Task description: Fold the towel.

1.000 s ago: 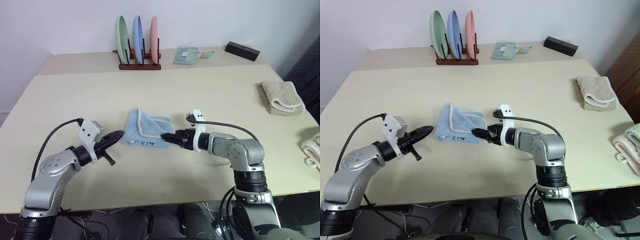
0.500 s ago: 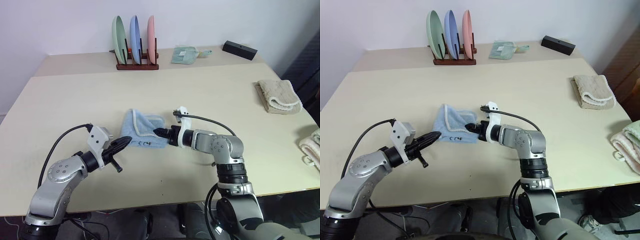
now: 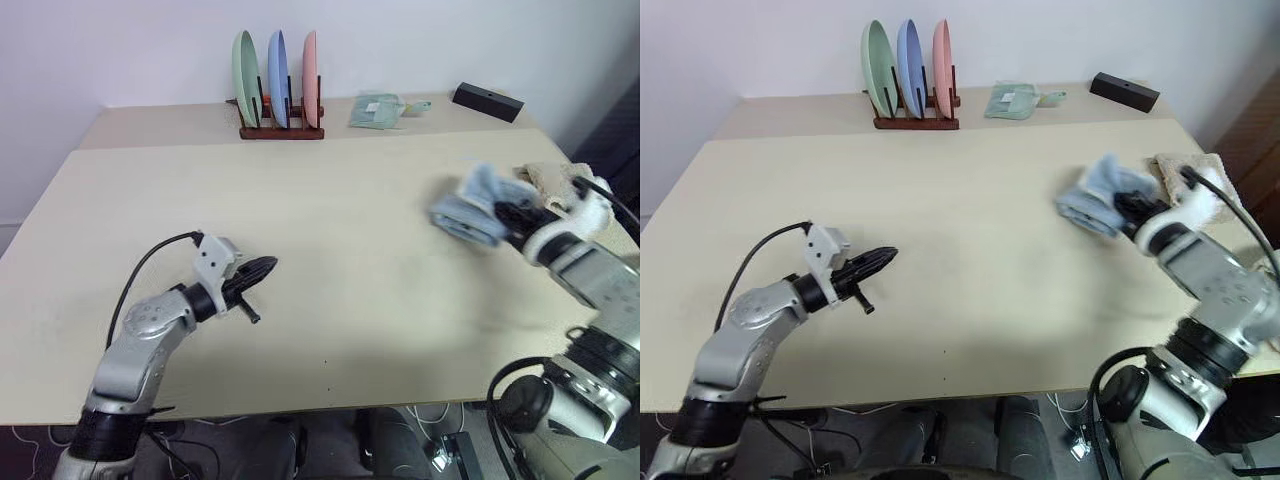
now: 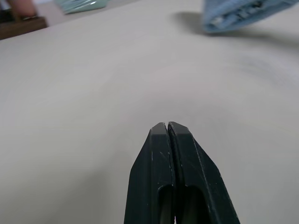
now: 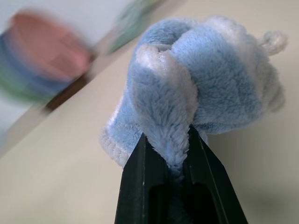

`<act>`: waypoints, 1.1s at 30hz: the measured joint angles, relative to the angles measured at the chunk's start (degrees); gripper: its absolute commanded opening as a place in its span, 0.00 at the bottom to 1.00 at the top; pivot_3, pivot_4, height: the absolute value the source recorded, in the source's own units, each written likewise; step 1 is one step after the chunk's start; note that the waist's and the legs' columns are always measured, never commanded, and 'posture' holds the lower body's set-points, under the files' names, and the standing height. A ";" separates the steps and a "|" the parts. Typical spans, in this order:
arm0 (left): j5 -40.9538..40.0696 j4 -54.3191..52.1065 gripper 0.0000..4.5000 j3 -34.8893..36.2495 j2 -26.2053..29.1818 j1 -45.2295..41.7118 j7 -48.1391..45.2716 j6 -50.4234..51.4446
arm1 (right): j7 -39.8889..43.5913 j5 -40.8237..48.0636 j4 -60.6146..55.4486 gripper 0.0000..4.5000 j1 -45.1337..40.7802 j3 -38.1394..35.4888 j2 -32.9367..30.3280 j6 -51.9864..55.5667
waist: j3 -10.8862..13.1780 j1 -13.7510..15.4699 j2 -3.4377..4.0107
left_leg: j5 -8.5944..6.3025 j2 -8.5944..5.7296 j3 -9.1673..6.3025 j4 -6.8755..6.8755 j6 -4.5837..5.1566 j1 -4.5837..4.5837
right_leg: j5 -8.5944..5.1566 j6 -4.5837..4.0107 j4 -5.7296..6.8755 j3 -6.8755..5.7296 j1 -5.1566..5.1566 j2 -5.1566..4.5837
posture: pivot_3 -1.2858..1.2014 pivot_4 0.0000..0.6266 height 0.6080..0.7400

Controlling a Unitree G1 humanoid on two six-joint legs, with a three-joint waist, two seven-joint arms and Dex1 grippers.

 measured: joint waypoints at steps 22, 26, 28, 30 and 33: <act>2.60 8.97 0.00 -4.31 -3.37 -5.43 -3.95 -5.45 | -14.90 -2.02 -13.68 0.99 3.28 -8.57 3.73 6.41 | -0.04 -0.02 0.22 | -0.02 0.02 0.19 0.01 0.05 0.02 | 0.02 -0.02 0.05 0.16 -0.04 0.10 | 0.52 0.24 0.90; 3.51 9.51 0.00 -3.89 -3.68 -5.76 -2.03 -5.77 | -9.89 -5.48 -14.01 0.99 8.10 0.61 -4.05 -0.46 | -0.03 -0.04 0.23 | -0.02 0.03 0.23 0.01 0.05 0.06 | 0.02 -0.02 0.05 0.15 -0.02 0.11 | 0.52 0.24 0.90; 5.15 11.91 0.00 -1.43 -3.09 -5.86 1.27 -7.07 | -2.66 -10.75 -13.92 0.99 13.49 12.78 -13.75 -9.09 | 0.02 -0.28 0.30 | -0.01 0.04 0.34 0.00 0.04 0.07 | 0.01 0.01 0.06 0.19 -0.06 0.13 | 0.52 0.24 0.90; 6.97 14.00 0.00 1.79 -1.93 -5.77 4.88 -7.89 | 5.41 -14.24 -14.05 0.99 14.74 22.04 -19.95 -18.05 | 0.03 -1.23 0.27 | -0.02 0.17 0.42 -0.03 0.04 0.17 | 0.00 0.02 0.04 0.23 0.00 0.17 | 0.52 0.24 0.90; 8.51 14.00 0.00 4.67 -1.27 -5.20 8.39 -8.88 | 17.72 -15.46 -14.27 0.99 14.88 33.93 -21.36 -29.12 | 0.00 -1.49 0.07 | -0.05 0.38 0.45 -0.04 -0.02 0.31 | 0.01 0.01 -0.05 0.23 0.15 0.37 | 0.52 0.24 0.90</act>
